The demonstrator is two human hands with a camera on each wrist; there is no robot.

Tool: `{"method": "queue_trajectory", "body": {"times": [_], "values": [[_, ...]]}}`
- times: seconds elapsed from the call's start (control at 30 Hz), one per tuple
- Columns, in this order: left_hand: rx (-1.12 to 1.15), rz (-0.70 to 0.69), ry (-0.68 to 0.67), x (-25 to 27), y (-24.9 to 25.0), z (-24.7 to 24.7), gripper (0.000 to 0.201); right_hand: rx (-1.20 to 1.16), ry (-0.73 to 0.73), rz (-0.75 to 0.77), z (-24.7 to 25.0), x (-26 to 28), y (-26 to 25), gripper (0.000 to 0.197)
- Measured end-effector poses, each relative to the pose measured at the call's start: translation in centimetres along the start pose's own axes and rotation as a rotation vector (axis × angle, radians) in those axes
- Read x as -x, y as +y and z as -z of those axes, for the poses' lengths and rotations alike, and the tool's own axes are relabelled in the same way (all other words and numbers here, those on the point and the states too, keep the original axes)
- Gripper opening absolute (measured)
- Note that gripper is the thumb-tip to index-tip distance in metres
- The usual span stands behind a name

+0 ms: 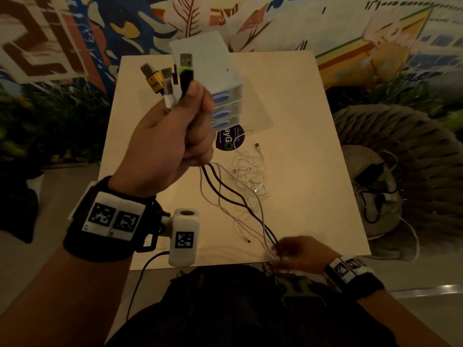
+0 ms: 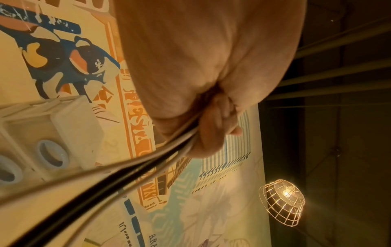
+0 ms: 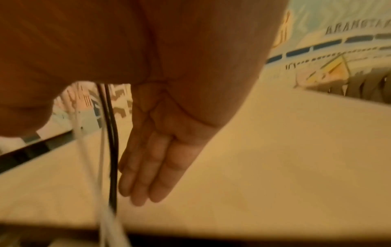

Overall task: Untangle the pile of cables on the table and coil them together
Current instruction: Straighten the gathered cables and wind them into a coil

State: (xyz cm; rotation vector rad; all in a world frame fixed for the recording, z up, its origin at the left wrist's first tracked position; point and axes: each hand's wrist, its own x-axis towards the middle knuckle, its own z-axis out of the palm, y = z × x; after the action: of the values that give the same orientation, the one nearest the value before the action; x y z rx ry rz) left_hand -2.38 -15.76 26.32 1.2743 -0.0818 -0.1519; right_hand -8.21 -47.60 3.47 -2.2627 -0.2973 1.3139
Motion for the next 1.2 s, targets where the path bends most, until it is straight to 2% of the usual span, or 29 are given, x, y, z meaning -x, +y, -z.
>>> {"method": "queue_trajectory", "body": {"times": [0.1,0.17,0.23,0.33,0.4,0.5,0.57,0.67,0.7,0.73,0.77,0.8,0.83,0.87,0.9,0.93,0.97,1.03,1.1,1.13,1.2], "values": [[-0.140,-0.046,-0.014,0.3,-0.8,-0.7,0.039,-0.026,0.144,0.117,4.4,2.0,-3.0,0.073],[-0.193,-0.045,-0.033,0.5,-1.2,-1.3,0.038,-0.028,0.300,0.249,7.5,3.6,-5.7,0.066],[-0.159,0.003,-0.053,0.6,-1.7,-2.0,0.037,-0.092,0.494,0.426,10.6,5.4,-9.1,0.055],[-0.158,0.070,-0.088,0.5,-2.2,-3.2,0.034,-0.169,0.708,0.730,14.4,7.9,-14.9,0.055],[-0.181,0.119,-0.081,0.6,-2.8,-3.8,0.030,-0.131,0.740,0.895,16.1,9.2,-18.6,0.058],[-0.268,0.041,-0.110,0.6,-3.3,-4.9,0.020,0.003,0.658,0.954,16.5,9.7,-23.0,0.055],[-0.297,0.004,-0.128,0.9,-3.1,-5.1,0.011,0.118,0.663,0.958,15.8,9.0,-24.7,0.042],[-0.307,0.013,-0.072,1.4,-2.6,-4.5,0.004,0.157,0.765,1.047,14.9,8.1,-25.6,0.023],[-0.397,0.065,-0.016,1.2,-2.6,-5.0,0.010,0.150,0.760,1.074,14.8,8.1,-25.8,0.022],[-0.488,0.221,-0.013,0.9,-2.8,-4.8,0.014,0.152,0.733,1.101,14.6,8.1,-26.0,0.020],[-0.633,0.366,0.067,1.3,-3.3,-4.5,0.018,0.165,0.693,1.124,14.3,8.1,-26.3,0.019],[-0.935,0.588,0.290,0.0,-2.9,-6.3,0.020,0.187,0.661,1.142,14.1,7.9,-26.6,0.019],[-1.098,0.729,0.471,-0.4,-3.1,-6.9,0.022,0.203,0.644,1.153,13.9,7.6,-26.8,0.019],[-0.798,0.630,0.422,-0.1,-3.3,-6.5,0.025,0.205,0.639,1.151,13.8,7.3,-27.0,0.020],[-0.398,0.435,0.244,1.2,-4.2,-4.9,0.028,0.196,0.645,1.136,13.9,6.9,-26.9,0.022],[-0.179,0.388,0.102,1.2,-3.2,-5.0,0.028,0.174,0.656,1.114,14.1,6.7,-26.5,0.026],[-0.050,0.270,0.120,0.8,-3.3,-5.4,0.025,0.122,0.669,1.089,14.3,6.5,-25.9,0.035],[0.040,0.182,0.114,0.8,-3.3,-4.5,0.025,-0.092,0.707,1.030,14.4,6.1,-24.0,0.060],[0.064,0.173,0.132,0.0,-3.1,-5.3,0.030,-0.340,0.654,0.982,13.5,5.2,-22.4,0.080],[0.068,0.148,0.137,-0.3,-2.8,-5.5,0.031,-0.451,0.541,0.976,12.7,4.5,-21.7,0.082],[0.079,0.060,0.131,-0.8,-2.4,-5.1,0.030,-0.602,0.219,0.915,11.0,3.2,-20.6,0.061]]}}
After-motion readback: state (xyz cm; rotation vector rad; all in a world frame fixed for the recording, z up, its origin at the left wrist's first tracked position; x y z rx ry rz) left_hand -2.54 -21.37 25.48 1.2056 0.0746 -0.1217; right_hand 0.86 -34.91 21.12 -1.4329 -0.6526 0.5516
